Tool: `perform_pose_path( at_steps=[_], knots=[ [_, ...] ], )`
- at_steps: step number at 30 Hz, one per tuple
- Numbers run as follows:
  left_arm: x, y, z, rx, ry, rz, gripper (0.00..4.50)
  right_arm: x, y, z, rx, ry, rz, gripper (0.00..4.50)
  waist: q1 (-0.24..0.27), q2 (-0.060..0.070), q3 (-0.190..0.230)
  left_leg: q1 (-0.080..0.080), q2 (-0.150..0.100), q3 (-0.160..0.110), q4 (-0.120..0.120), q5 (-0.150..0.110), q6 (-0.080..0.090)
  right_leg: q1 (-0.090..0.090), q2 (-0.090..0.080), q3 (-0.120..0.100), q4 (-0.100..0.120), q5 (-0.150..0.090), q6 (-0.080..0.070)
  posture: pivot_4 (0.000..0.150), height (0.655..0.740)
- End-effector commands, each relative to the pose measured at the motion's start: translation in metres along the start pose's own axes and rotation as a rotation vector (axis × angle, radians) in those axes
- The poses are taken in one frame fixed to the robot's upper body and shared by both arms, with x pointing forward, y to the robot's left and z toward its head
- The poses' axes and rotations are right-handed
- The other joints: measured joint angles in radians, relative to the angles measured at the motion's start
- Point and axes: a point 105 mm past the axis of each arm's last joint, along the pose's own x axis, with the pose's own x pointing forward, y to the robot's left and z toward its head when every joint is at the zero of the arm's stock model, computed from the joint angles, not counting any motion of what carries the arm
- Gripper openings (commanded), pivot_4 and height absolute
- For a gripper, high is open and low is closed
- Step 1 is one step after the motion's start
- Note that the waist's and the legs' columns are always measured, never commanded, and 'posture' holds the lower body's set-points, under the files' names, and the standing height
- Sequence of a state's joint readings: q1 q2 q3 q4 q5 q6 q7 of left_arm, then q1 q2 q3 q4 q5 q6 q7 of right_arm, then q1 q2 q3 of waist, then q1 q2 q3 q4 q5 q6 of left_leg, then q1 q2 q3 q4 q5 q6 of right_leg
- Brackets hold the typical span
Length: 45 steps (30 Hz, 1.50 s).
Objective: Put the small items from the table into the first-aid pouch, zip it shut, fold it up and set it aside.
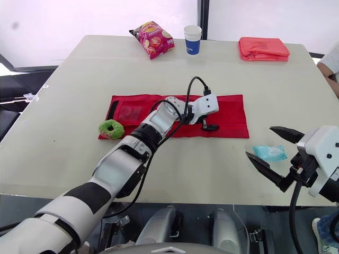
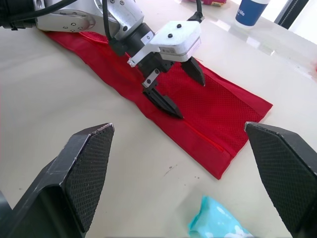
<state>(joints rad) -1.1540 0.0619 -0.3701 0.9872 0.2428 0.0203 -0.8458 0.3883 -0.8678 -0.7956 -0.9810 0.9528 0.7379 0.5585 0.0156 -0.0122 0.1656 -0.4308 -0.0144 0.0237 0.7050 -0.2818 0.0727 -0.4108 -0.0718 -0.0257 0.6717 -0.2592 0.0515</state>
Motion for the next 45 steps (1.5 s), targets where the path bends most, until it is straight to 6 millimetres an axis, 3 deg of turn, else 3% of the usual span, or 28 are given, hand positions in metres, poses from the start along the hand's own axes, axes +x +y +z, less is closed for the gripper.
perform_pose_path(
  at_steps=[1,17,20,22,26,27,34,40,45],
  knots=[
    [0.003,-0.006,0.004,0.029,-0.005,-0.033,4.48,-0.001,0.001,0.007,-0.037,-0.017,-0.007,4.5,0.0,0.0,0.0,0.0,0.0,0.0,0.0,0.0,0.0,0.0,0.0,0.0,0.0,0.0,0.0,0.15,0.7395],
    [0.002,0.0,-0.016,0.16,0.118,-0.006,4.48,-0.001,0.002,0.006,-0.034,-0.016,-0.01,4.5,-0.001,-0.001,-0.001,0.001,0.0,0.0,0.0,0.0,0.0,0.0,0.0,0.0,0.0,0.0,0.0,0.15,0.7395],
    [0.004,-0.006,-0.02,0.104,0.124,-0.051,3.24,-0.001,0.002,0.006,-0.033,-0.012,-0.011,4.5,-0.002,-0.001,-0.001,0.001,0.0,0.0,0.0,0.0,0.0,0.001,0.0,0.0,0.0,0.0,0.0,0.15,0.7395],
    [0.005,-0.012,-0.018,0.002,0.1,-0.105,2.19,-0.002,0.003,0.006,-0.033,-0.01,-0.012,4.5,-0.002,-0.001,-0.001,0.001,0.0,0.0,0.0,0.0,0.0,0.001,0.0,0.0,0.0,0.0,0.0,0.15,0.7395],
    [-0.001,-0.01,-0.018,-0.086,0.089,-0.139,0.38,-0.003,0.004,0.006,-0.03,-0.008,-0.015,4.5,-0.004,-0.001,-0.001,0.001,0.0,0.001,0.0,0.0,0.0,0.001,0.001,0.0,0.0,0.0,0.0,0.15,0.7395],
    [-0.003,-0.009,-0.02,-0.103,0.088,-0.145,0.17,-0.003,0.004,0.006,-0.03,-0.007,-0.015,4.5,-0.004,-0.001,-0.001,0.001,0.0,0.001,0.0,0.0,0.0,0.001,0.001,0.001,0.001,0.0,0.0,0.15,0.7395],
    [-0.017,-0.024,-0.024,-0.175,0.031,-0.295,0.17,-0.004,0.005,0.006,-0.026,-0.002,-0.018,4.5,-0.005,-0.001,-0.001,0.001,0.001,0.001,0.0,0.0,0.0,0.0,0.001,0.001,0.001,0.0,0.0,0.15,0.7395],
    [-0.044,-0.043,-0.037,-0.155,0.013,-0.418,0.17,-0.004,0.005,0.005,-0.024,0.002,-0.014,4.5,-0.006,0.0,-0.002,0.002,0.002,0.001,-0.001,0.0,0.0,0.0,0.001,0.002,0.001,0.0,0.0,0.15,0.7395],
    [-0.063,-0.041,-0.021,-0.096,-0.084,-0.379,0.17,-0.004,0.004,0.005,-0.021,0.005,-0.003,4.5,-0.002,0.0,-0.002,0.002,0.002,0.001,-0.001,0.0,0.0,0.0,0.001,0.005,0.001,0.0,0.0,0.15,0.7395]
  ],
)
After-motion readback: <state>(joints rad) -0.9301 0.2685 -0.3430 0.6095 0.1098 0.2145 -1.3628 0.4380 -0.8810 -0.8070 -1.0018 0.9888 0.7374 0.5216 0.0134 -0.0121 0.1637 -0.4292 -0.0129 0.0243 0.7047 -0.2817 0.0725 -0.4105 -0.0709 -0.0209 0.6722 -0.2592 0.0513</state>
